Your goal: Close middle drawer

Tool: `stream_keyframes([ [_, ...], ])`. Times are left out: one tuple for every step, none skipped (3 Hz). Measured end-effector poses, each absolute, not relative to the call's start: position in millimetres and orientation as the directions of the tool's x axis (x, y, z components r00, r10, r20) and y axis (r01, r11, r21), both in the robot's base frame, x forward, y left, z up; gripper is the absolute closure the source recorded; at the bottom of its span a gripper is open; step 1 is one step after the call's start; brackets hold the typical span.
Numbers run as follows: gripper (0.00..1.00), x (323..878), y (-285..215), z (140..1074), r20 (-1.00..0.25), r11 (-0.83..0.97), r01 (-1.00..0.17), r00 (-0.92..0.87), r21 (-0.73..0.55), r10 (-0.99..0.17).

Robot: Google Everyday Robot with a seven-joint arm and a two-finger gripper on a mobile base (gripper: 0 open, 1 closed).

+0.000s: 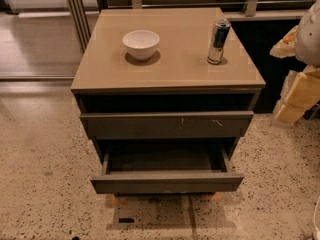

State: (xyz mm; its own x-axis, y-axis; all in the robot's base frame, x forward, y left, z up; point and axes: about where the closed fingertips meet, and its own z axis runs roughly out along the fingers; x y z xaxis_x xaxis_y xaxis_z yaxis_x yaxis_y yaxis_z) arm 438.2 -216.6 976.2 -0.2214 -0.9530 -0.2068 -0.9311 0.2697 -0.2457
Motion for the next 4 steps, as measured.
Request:
stream_keyframes([
  [0.42,439.6,-217.8,949.2,-0.206,0.268,-0.929,-0.219,-0.254,-0.954],
  [0.66,440.6,-221.6,884.8,-0.228,0.284,-0.931,-0.232,-0.23,-0.946],
  [0.89,440.4,-223.8,813.9,-0.253,0.294,-0.939,-0.244,-0.18,-0.936],
  [1.0,434.9,-225.3,739.0,-0.266,0.309,-0.948,-0.28,-0.075,-0.923],
])
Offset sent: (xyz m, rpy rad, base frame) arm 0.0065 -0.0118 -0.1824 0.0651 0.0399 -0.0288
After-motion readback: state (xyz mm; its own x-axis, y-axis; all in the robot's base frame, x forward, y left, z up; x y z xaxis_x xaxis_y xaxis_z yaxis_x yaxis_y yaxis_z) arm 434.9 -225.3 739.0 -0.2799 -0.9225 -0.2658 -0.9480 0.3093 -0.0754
